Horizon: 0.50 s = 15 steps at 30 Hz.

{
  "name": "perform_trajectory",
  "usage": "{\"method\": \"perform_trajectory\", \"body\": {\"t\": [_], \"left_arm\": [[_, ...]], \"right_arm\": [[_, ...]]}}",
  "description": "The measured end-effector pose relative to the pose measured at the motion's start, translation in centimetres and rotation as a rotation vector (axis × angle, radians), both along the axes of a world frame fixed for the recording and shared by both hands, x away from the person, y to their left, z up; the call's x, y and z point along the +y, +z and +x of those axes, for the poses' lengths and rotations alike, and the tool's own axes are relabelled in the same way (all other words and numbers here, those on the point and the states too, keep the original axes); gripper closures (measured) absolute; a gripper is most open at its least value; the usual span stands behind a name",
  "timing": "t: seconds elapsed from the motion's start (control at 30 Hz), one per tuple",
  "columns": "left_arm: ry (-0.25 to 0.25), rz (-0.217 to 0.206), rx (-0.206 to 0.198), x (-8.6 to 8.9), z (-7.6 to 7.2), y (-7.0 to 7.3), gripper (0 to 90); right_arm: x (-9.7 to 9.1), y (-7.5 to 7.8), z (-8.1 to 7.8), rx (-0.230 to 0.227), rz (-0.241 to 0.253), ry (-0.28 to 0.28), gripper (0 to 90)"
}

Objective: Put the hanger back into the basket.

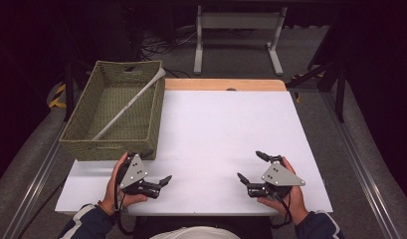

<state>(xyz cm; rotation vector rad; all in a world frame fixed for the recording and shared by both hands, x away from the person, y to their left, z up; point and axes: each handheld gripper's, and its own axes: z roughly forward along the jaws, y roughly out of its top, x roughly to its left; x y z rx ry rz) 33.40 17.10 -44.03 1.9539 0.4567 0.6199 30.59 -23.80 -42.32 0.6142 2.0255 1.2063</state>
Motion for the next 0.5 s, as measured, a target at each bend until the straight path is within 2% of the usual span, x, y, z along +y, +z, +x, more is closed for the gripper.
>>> {"method": "perform_trajectory", "body": {"t": [0.4,0.5], "left_arm": [[-0.008,-0.001,0.010,-0.26,0.18,-0.16,3.2],[-0.008,-0.001,0.016,-0.30,0.20,-0.21,3.3]], "right_arm": [[0.08,-0.27,0.05,0.002,-0.022,0.006,14.6],[0.09,-0.21,0.12,0.006,-0.012,0.004,14.6]]}}
